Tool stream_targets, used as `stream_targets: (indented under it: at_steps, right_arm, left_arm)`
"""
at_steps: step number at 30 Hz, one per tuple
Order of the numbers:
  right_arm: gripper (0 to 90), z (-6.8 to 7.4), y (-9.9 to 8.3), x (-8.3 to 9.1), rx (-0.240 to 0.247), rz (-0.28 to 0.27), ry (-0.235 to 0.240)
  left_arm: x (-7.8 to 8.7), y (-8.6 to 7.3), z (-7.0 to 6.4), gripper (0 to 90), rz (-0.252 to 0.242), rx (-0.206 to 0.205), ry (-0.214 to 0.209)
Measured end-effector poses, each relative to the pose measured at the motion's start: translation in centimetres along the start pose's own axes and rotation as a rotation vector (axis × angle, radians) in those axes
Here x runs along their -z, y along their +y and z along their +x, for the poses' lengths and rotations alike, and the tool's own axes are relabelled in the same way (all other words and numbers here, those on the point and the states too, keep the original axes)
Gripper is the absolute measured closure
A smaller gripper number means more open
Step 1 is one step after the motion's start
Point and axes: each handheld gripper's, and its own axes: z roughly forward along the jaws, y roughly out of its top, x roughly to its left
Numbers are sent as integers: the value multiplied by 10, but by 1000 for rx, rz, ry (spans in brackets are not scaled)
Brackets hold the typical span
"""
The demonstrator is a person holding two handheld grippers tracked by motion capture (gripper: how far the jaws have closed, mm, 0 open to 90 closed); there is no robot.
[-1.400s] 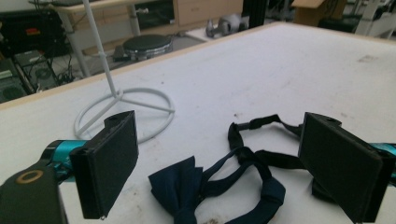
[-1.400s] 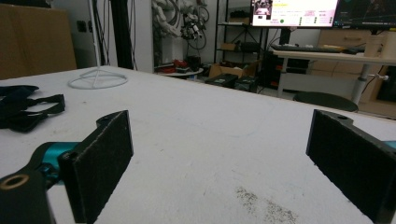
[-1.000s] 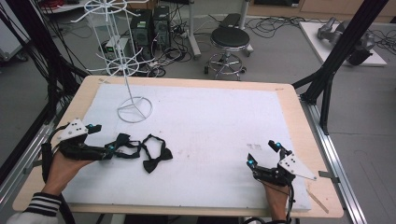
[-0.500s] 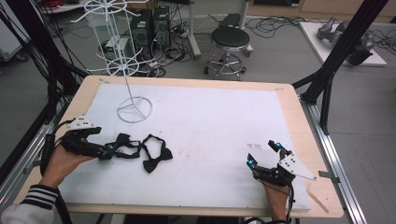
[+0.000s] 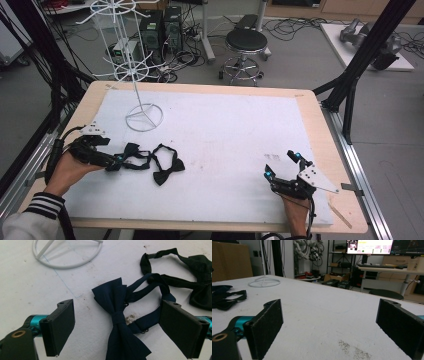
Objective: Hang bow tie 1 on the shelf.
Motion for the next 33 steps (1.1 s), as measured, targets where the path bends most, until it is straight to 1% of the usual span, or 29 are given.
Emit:
stream_targets:
  at_steps: [2, 3, 4, 5, 8, 9, 11, 12, 17, 18, 19, 20, 21, 24, 25, 26, 28, 29, 31, 33]
  right_arm:
    - [65, 0, 0, 0, -3, 0, 1]
    - [65, 0, 0, 0, -3, 0, 1]
    - [65, 0, 0, 0, -2, 0, 0]
    - [65, 0, 0, 0, -2, 0, 0]
    - [65, 0, 0, 0, -1, 0, 0]
    - [65, 0, 0, 0, -2, 0, 0]
    - [65, 0, 0, 0, -2, 0, 0]
    - [65, 0, 0, 0, -2, 0, 0]
    - [65, 0, 0, 0, -1, -1, 0]
    - [65, 0, 0, 0, -1, -1, 0]
    - [65, 0, 0, 0, -1, -1, 0]
    - [65, 0, 0, 0, -3, 0, -1]
    - [65, 0, 0, 0, -2, 1, 0]
    - [65, 0, 0, 0, -2, -1, -1]
    - [65, 0, 0, 0, -2, -1, -1]
    - [65, 0, 0, 0, -2, -1, -1]
    - [65, 0, 0, 0, -3, 0, 0]
    - [65, 0, 0, 0, 2, -2, -1]
    - [65, 0, 0, 0, -2, 0, 0]
    - [65, 0, 0, 0, -2, 0, 0]
  left_arm:
    - [-1, 0, -1, 150, 5, 6, 0]
    - [-1, 1, 0, 150, 14, 5, -1]
    - [-3, 2, 0, 178, 30, 6, -6]
    - [-4, 3, 0, 181, 39, 5, -2]
    - [-5, 4, 0, 181, 45, 3, -5]
    - [-6, 4, 0, 181, 46, 9, -6]
    - [-9, 5, 1, 181, 65, 5, -6]
    - [-9, 5, 1, 181, 65, 5, -6]
    - [-14, 7, 3, 181, 103, 20, -11]
    - [-14, 7, 3, 183, 103, 20, -11]
    - [-16, 8, 4, 183, 118, 17, -18]
    - [-16, 8, 4, 184, 118, 17, -18]
    - [-18, 9, 4, 186, 130, 16, -31]
    - [-20, 9, 3, 189, 144, 19, -30]
    - [-23, 9, 3, 191, 157, 18, -31]
    - [-23, 9, 3, 192, 157, 18, -31]
    - [-24, 9, 4, 204, 174, 16, -32]
    - [-25, 9, 4, 216, 183, 23, -37]
    - [-26, 9, 4, 238, 188, 26, -43]
    - [-29, 10, 4, 243, 228, 29, -37]
